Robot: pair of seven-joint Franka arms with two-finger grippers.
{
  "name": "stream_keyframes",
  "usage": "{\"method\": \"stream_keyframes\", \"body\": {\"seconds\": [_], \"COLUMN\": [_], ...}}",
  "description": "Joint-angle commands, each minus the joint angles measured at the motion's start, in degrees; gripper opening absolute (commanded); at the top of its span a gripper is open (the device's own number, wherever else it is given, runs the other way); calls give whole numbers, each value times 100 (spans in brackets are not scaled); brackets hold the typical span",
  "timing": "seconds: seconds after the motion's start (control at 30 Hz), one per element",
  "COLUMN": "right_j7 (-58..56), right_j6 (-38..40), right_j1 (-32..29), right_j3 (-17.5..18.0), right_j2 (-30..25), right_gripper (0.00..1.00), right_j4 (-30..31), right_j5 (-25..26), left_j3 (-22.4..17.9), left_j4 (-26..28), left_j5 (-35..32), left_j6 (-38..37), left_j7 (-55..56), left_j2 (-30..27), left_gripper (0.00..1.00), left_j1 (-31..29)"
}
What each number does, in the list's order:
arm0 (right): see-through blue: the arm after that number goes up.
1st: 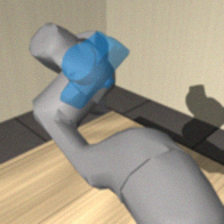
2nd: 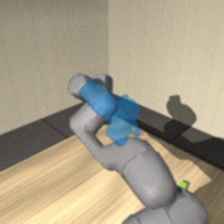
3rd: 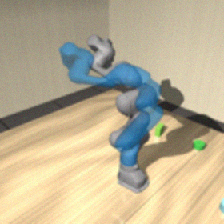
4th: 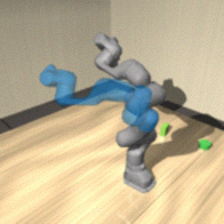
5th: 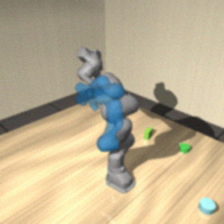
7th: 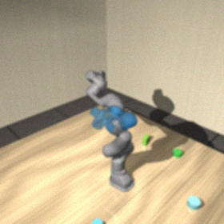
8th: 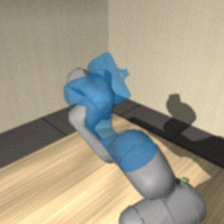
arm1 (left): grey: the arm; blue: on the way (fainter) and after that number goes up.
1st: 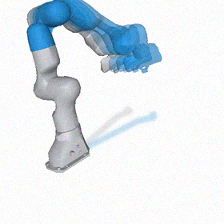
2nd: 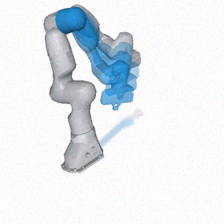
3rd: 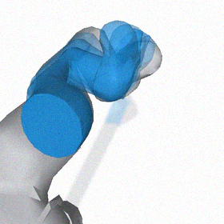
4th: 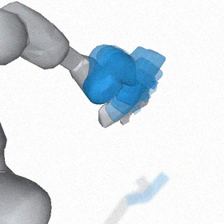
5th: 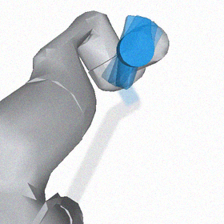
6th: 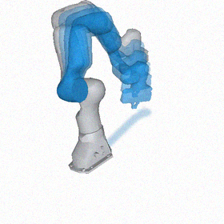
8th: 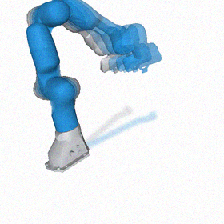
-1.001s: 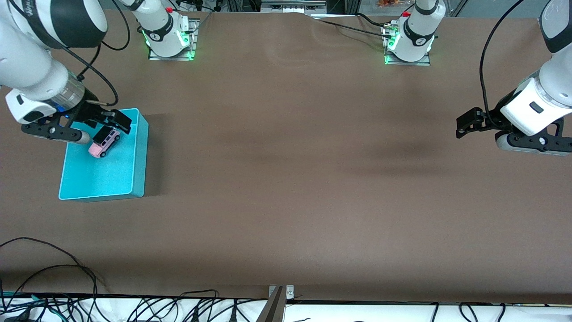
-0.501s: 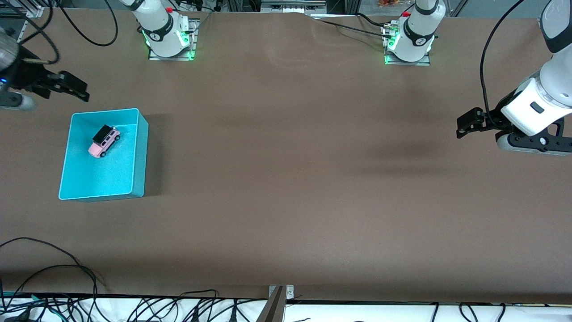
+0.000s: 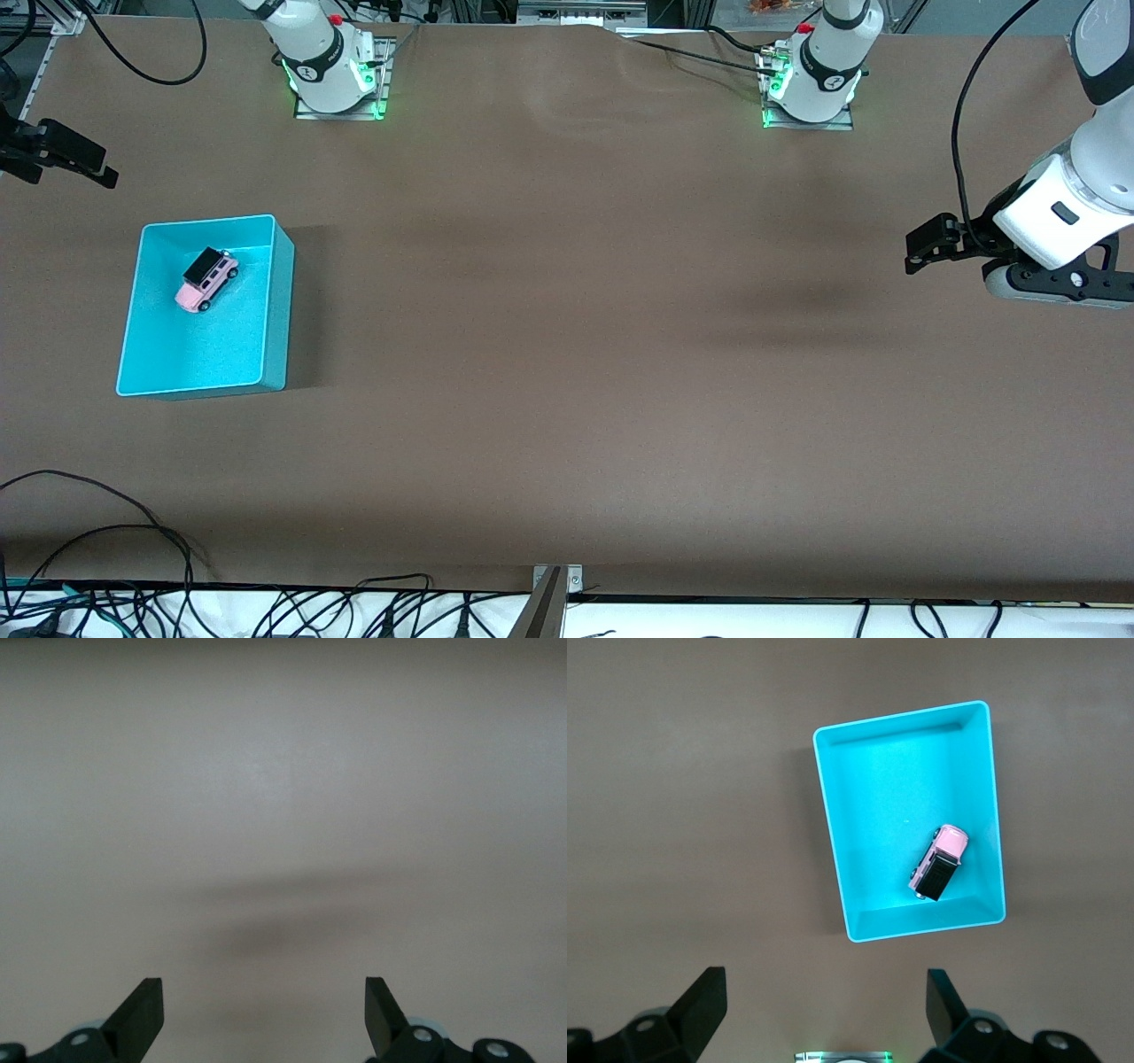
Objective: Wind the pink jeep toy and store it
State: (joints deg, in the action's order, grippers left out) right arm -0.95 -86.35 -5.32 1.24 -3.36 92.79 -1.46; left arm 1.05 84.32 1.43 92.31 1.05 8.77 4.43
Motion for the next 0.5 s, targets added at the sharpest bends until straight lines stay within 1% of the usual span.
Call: {"method": "stream_keyframes", "body": {"seconds": [0.0, 0.1, 0.23, 0.47], "right_j7": [-54, -46, 7, 42], "right_j6": [83, 109, 215, 277], "right_j1": [-417, -435, -435, -435], "right_j3": [429, 421, 298, 298], "right_j2": [3, 3, 125, 143], "right_gripper": [100, 100, 100, 100], "right_j4": [-59, -86, -243, -297], "right_j5": [-92, -92, -92, -92], "left_j3": [36, 36, 36, 36], "left_j4": [-3, -3, -3, -3], "left_j5": [6, 6, 6, 6], "left_j6": [6, -3, -3, -3], "left_j7": [35, 35, 35, 35], "left_j2": [-51, -51, -51, -51], "left_gripper": [100, 100, 100, 100], "left_j1": [-48, -48, -48, -48]}}
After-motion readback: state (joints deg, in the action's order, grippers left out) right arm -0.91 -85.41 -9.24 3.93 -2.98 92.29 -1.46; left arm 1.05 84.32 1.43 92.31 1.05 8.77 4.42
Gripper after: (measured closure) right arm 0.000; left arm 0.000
